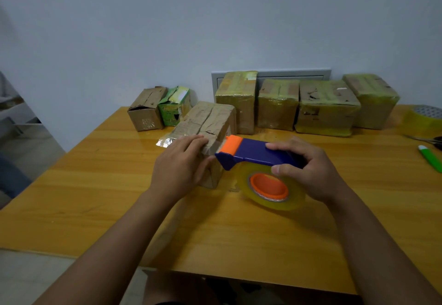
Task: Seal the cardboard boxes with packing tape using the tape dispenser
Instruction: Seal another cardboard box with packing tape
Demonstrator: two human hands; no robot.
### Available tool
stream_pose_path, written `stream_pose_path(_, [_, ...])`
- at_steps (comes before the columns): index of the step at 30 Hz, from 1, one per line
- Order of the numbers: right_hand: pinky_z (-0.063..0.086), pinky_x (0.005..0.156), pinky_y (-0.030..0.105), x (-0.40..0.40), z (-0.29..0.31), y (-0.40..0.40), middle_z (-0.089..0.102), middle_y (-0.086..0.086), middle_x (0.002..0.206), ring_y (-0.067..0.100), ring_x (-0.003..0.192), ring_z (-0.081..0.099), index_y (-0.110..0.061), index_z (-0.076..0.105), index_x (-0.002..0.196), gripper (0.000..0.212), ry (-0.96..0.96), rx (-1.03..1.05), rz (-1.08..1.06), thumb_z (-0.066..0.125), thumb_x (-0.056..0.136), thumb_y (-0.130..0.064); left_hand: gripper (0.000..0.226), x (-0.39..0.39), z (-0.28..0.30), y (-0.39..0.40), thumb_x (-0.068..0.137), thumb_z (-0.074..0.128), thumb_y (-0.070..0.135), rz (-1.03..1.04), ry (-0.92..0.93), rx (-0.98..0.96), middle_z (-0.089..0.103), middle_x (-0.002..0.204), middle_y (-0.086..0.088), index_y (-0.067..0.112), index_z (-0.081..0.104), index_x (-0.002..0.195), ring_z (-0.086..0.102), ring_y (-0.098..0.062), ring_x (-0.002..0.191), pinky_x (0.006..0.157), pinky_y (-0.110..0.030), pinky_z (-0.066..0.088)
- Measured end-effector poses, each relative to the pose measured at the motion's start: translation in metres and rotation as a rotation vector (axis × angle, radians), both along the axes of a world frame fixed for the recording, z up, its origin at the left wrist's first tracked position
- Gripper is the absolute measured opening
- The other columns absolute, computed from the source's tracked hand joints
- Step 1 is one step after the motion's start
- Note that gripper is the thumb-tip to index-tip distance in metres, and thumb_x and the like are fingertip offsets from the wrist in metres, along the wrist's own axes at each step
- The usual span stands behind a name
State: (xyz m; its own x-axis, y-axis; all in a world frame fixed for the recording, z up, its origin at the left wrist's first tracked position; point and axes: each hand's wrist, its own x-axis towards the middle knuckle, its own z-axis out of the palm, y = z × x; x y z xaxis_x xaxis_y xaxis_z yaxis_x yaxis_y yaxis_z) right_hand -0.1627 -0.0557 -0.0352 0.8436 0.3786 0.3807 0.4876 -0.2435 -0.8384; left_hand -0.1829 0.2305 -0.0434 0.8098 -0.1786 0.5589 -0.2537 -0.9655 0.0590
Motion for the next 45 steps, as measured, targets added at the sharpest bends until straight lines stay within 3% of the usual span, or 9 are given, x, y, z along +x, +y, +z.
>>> stream_pose_path(5, [0.04, 0.067, 0.009, -0.004, 0.007, -0.005, 0.056, -0.01, 0.101, 0.002, 0.092, 0.052, -0.044, 0.064, 0.109, 0.047, -0.046, -0.139, -0.031, 0.066, 0.064, -0.057, 0.045, 0.0, 0.001, -0.002, 0.089, 0.064, 0.042, -0.012, -0.007, -0.002, 0.063, 0.125, -0.004, 0.016, 0.061, 0.126, 0.059, -0.022, 0.11, 0.08, -0.033, 0.051])
stream_pose_path(11, [0.037, 0.065, 0.02, 0.005, 0.039, 0.025, 0.056, -0.008, 0.09, 0.006, 0.077, 0.052, -0.028, 0.071, 0.11, 0.032, -0.055, -0.302, -0.043, 0.077, 0.079, -0.03, 0.054, -0.002, 0.009, 0.01, 0.088, 0.039, 0.045, -0.061, 0.076, 0.019, 0.055, 0.136, 0.006, 0.024, 0.055, 0.136, 0.053, -0.014, 0.119, 0.078, -0.022, 0.041])
stream_pose_path(16, [0.039, 0.065, 0.019, 0.004, 0.04, 0.036, 0.058, -0.019, 0.083, 0.003, 0.079, 0.055, -0.029, 0.073, 0.106, 0.025, -0.002, -0.537, 0.013, 0.072, 0.082, -0.035, 0.059, -0.002, 0.015, 0.01, 0.085, 0.036, 0.048, -0.053, 0.104, 0.011, 0.055, 0.137, 0.006, 0.027, 0.053, 0.137, 0.053, -0.016, 0.119, 0.075, -0.026, 0.043])
stream_pose_path(24, [0.039, 0.061, 0.009, 0.003, 0.013, 0.014, 0.064, -0.014, 0.094, -0.003, 0.082, 0.057, -0.029, 0.072, 0.102, 0.026, 0.069, -0.24, -0.258, 0.078, 0.077, -0.026, 0.068, -0.001, 0.018, -0.01, 0.08, 0.04, 0.072, 0.032, 0.024, -0.015, 0.065, 0.103, 0.0, 0.02, 0.066, 0.115, 0.056, -0.016, 0.089, 0.065, -0.026, 0.038])
stream_pose_path(28, [0.041, 0.067, 0.014, 0.009, 0.005, 0.017, 0.067, -0.006, 0.102, 0.0, 0.088, 0.059, -0.025, 0.073, 0.106, 0.03, 0.011, -0.061, -0.452, 0.078, 0.076, -0.029, 0.055, 0.008, 0.013, -0.022, 0.084, 0.043, 0.069, 0.115, -0.062, -0.098, 0.06, 0.085, 0.003, 0.02, 0.066, 0.092, 0.047, -0.013, 0.074, 0.064, -0.029, 0.035])
stream_pose_path(30, [0.038, 0.065, 0.007, 0.014, 0.002, 0.025, 0.062, -0.006, 0.101, -0.001, 0.085, 0.055, -0.022, 0.072, 0.111, 0.032, -0.036, -0.008, -0.533, 0.077, 0.08, -0.026, 0.044, 0.011, 0.01, -0.027, 0.086, 0.047, 0.061, 0.16, -0.081, -0.136, 0.057, 0.08, 0.003, 0.019, 0.062, 0.086, 0.049, -0.016, 0.073, 0.066, -0.033, 0.038])
stream_pose_path(36, [0.038, 0.059, 0.005, 0.028, -0.008, 0.061, 0.055, -0.001, 0.105, 0.006, 0.086, 0.053, -0.019, 0.065, 0.123, 0.054, -0.144, 0.046, -0.627, 0.069, 0.076, -0.044, 0.023, 0.012, 0.004, -0.032, 0.085, 0.067, 0.035, 0.195, -0.118, -0.11, 0.059, 0.083, -0.005, 0.013, 0.06, 0.087, 0.055, -0.025, 0.077, 0.071, -0.041, 0.047])
stream_pose_path(41, [0.04, 0.063, 0.001, 0.024, -0.031, 0.076, 0.046, -0.004, 0.107, 0.004, 0.088, 0.047, -0.013, 0.062, 0.128, 0.051, -0.212, 0.08, -0.663, 0.077, 0.082, -0.03, 0.026, 0.007, -0.001, -0.028, 0.081, 0.071, 0.035, 0.161, -0.115, -0.082, 0.059, 0.089, -0.005, 0.014, 0.059, 0.094, 0.055, -0.025, 0.082, 0.072, -0.04, 0.045])
stream_pose_path(45, [0.04, 0.062, 0.001, 0.019, -0.039, 0.073, 0.046, -0.001, 0.11, 0.003, 0.09, 0.046, -0.012, 0.06, 0.13, 0.058, -0.246, 0.09, -0.664, 0.066, 0.08, -0.041, 0.032, 0.007, -0.003, -0.03, 0.085, 0.065, 0.045, 0.227, -0.125, -0.056, 0.06, 0.09, -0.006, 0.014, 0.061, 0.094, 0.056, -0.026, 0.084, 0.073, -0.039, 0.042])
